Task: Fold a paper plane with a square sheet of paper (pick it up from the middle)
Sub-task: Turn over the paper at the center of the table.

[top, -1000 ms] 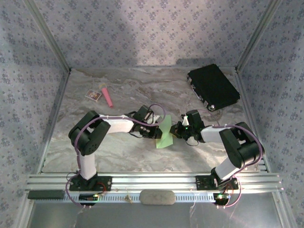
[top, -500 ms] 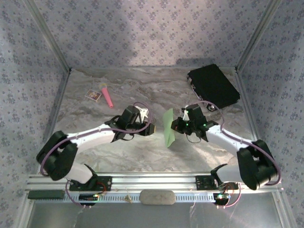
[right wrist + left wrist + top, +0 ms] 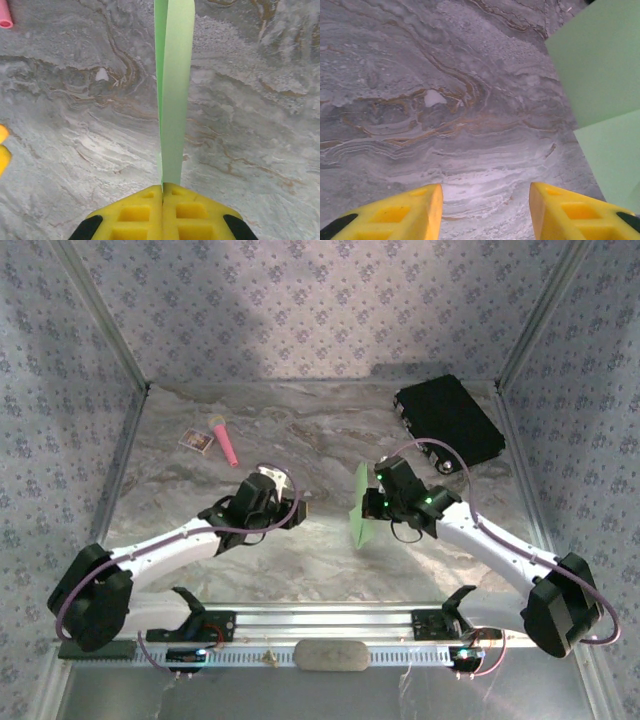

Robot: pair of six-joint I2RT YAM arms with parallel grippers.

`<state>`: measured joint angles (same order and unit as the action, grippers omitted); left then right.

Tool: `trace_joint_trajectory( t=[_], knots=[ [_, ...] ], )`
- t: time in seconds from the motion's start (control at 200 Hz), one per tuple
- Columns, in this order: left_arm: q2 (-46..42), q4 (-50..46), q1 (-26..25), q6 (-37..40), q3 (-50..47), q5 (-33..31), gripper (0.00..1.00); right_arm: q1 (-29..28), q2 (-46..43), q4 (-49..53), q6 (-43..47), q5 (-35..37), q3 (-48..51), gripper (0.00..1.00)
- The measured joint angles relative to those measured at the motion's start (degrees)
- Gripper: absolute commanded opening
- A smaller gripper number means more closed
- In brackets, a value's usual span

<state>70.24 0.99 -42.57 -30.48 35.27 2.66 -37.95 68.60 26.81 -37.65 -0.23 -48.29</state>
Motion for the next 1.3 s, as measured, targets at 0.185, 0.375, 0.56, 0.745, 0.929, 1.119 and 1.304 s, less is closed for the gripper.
trace_joint_trajectory(
  t=[0.185, 0.375, 0.56, 0.745, 0.929, 1.119, 1.304],
  knots=[
    [-3.37, 0.17, 0.2, -0.31, -1.25, -1.03, 0.51, -0.7, 0.02, 4.07, -1.49, 4.24, -1.6, 0.05],
    [-6.58, -0.28, 0.2, -1.77, -2.16, -1.01, 0.52, -2.4, 0.0, 11.3, -7.06, 8.02, -6.47, 0.05],
    [-9.18, -2.67, 0.2, -2.14, -2.03, -1.03, 0.53, -3.08, -1.49, 14.12, -12.02, 9.25, -8.22, 0.05],
    [-9.18, -5.14, 0.48, -2.14, -2.03, -1.03, 0.53, -3.08, -1.88, 15.54, -13.62, 9.55, -8.74, 0.05],
    [-9.92, -6.58, 0.96, -2.12, -2.03, -1.05, 0.53, -3.08, -3.21, 16.37, -13.86, 9.97, -8.74, 0.05],
    [-11.8, -7.23, 2.67, -1.97, -2.05, -1.46, 0.54, -3.26, -1.99, 18.38, -12.09, 12.17, -10.38, 0.04],
    [-14.67, -7.8, 5.57, -2.21, -3.54, -2.6, 0.56, -5.73, 5.81, 24.92, -7.69, 19.21, -18.73, 0.03]
  ],
)
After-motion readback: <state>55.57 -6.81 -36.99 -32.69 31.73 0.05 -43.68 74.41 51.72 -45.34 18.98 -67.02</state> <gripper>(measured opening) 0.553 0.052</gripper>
